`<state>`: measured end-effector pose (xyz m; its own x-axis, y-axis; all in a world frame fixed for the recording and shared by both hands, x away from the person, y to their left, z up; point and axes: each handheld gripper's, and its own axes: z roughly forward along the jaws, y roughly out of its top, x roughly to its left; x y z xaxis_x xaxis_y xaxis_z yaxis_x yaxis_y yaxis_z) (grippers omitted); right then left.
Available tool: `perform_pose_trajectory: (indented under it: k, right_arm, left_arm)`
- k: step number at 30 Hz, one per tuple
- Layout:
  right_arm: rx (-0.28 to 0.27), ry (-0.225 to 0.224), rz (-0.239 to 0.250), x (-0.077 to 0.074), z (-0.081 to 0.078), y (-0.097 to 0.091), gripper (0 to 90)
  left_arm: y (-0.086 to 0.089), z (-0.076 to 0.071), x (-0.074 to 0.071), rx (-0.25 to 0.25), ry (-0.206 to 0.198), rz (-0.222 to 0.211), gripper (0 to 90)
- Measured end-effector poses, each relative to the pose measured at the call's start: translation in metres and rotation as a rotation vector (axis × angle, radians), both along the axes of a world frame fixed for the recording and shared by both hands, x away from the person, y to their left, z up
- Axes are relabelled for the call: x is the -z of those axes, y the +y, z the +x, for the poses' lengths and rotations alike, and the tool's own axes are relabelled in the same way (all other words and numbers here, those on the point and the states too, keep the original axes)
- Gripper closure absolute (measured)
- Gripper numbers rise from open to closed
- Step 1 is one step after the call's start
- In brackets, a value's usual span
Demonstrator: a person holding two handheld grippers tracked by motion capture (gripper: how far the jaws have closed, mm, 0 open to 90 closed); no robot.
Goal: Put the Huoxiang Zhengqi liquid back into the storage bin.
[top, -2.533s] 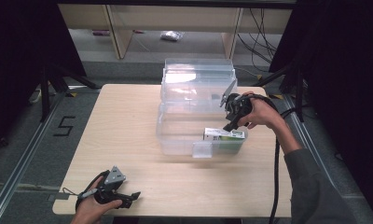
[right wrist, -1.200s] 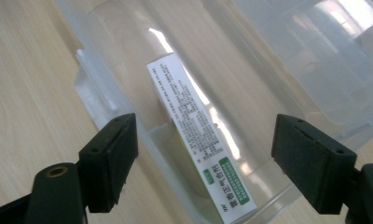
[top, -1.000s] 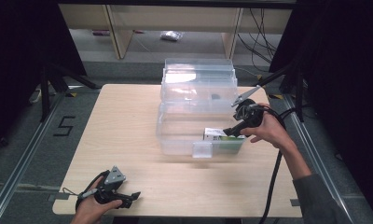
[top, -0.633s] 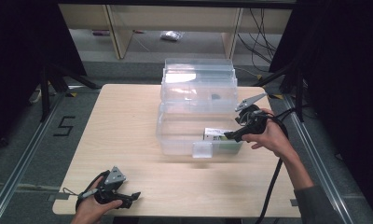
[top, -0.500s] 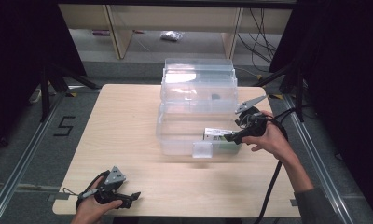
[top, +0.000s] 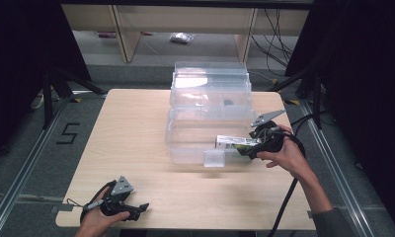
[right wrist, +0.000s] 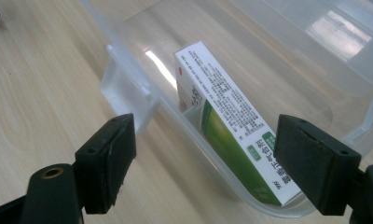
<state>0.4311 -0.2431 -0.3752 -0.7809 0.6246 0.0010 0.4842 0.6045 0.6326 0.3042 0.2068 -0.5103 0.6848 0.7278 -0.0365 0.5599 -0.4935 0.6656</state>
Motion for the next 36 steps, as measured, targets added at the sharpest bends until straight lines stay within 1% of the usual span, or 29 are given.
perform_pose_trajectory:
  k: [1,2,3,5,6,8,9,10,11,12,15,16,18,19,21,22,23,24,25,26,27,28,29,30,31,32,33,34,36]
  right_arm:
    - [-0.003,-0.024,0.006,0.003,0.0,-0.001,21.6]
    - [0.023,0.019,0.017,0.001,-0.004,-0.001,21.5]
    - [0.023,0.018,0.024,0.002,-0.005,-0.002,21.4]
    - [0.018,-0.016,0.031,0.004,-0.006,-0.004,21.3]
    - [0.014,-0.012,0.017,0.004,-0.007,-0.006,21.3]
    - [0.025,0.008,0.034,0.004,-0.01,-0.007,21.2]
    - [0.033,0.005,0.044,0.006,-0.012,-0.008,21.2]
    - [0.02,-0.018,0.045,0.008,-0.011,-0.01,21.2]
    - [0.025,-0.009,0.05,0.008,-0.013,-0.011,21.1]
    - [0.037,0.016,0.045,0.006,-0.015,-0.012,21.1]
    - [0.034,-0.008,0.062,0.011,-0.017,-0.015,21.0]
    - [0.048,0.006,0.061,0.01,-0.019,-0.016,21.1]
    - [0.035,-0.017,0.065,0.014,-0.02,-0.018,21.0]
    - [0.042,0.004,0.067,0.014,-0.022,-0.018,21.1]
    - [0.038,-0.002,0.06,0.016,-0.024,-0.019,21.0]
    - [0.052,0.01,0.077,0.017,-0.026,-0.018,21.0]
    - [0.04,0.007,0.073,0.017,-0.027,-0.019,20.9]
    - [0.055,-0.004,0.087,0.019,-0.029,-0.018,20.8]
    - [0.053,0.015,0.08,0.018,-0.03,-0.019,20.8]
    - [0.047,-0.004,0.089,0.02,-0.031,-0.018,20.8]
    - [0.041,0.009,0.081,0.019,-0.032,-0.019,20.7]
    - [0.049,0.005,0.1,0.021,-0.034,-0.018,20.7]
    - [0.044,0.016,0.084,0.019,-0.035,-0.019,20.6]
    - [0.036,-0.012,0.086,0.022,-0.035,-0.019,20.4]
    - [0.048,0.013,0.091,0.021,-0.038,-0.019,20.3]
    - [0.03,-0.003,0.088,0.022,-0.038,-0.02,20.3]
    - [0.031,-0.018,0.099,0.024,-0.039,-0.019,20.3]
    - [0.044,-0.01,0.102,0.025,-0.041,-0.019,20.2]
    - [0.041,-0.006,0.101,0.026,-0.043,-0.02,20.2]
  left_arm:
    - [0.0,0.0,0.0,0.001,-0.001,-0.005,15.0]
    - [0.0,0.0,0.0,0.001,-0.002,-0.004,15.0]
    - [0.0,0.0,0.0,0.001,-0.001,-0.004,15.0]
    - [0.0,0.0,0.0,0.0,0.0,0.0,15.0]
    - [0.0,-0.001,0.0,0.0,-0.002,-0.005,15.0]
    - [0.0,0.0,0.0,0.0,-0.003,-0.004,15.0]
    - [0.0,0.0,0.0,-0.001,-0.003,-0.002,15.0]
    - [0.0,0.0,0.0,0.0,0.0,0.002,15.0]
    - [0.0,0.0,0.0,-0.001,-0.001,0.001,15.0]
    - [0.0,0.0,0.0,-0.001,-0.002,-0.003,15.0]
    - [0.0,0.0,0.0,-0.001,-0.002,-0.003,15.0]
    - [0.0,0.0,0.0,0.0,-0.001,-0.003,15.0]
    - [-0.001,-0.001,0.0,-0.003,0.001,-0.01,15.0]
    - [-0.001,-0.001,0.0,0.005,0.009,-0.007,15.0]
    - [-0.001,-0.001,0.0,0.002,0.009,-0.01,15.0]
    - [-0.001,-0.001,0.0,0.002,0.0,-0.009,15.1]
    - [-0.001,-0.001,0.0,-0.002,-0.003,-0.004,15.0]
    - [0.0,0.0,0.0,-0.001,-0.003,-0.004,15.1]
    - [0.0,0.0,0.0,-0.001,-0.002,-0.004,15.1]
    - [-0.001,-0.001,0.0,-0.001,-0.002,-0.004,15.0]
    - [-0.001,-0.001,0.0,-0.004,0.001,-0.011,15.1]
    - [0.0,-0.001,0.0,0.011,0.005,-0.002,15.0]
    - [-0.001,-0.001,0.0,0.01,0.004,-0.003,15.0]
    - [-0.001,-0.001,0.0,0.012,0.004,-0.001,15.0]
    - [-0.001,-0.001,0.0,0.011,0.004,-0.003,15.1]
    - [-0.001,-0.001,0.0,0.009,0.003,-0.004,15.0]
    - [-0.001,-0.001,0.0,0.006,0.004,-0.006,15.0]
    - [-0.001,-0.001,0.0,0.0,0.007,-0.011,15.0]
    - [0.0,-0.001,0.0,0.01,0.003,-0.002,15.1]
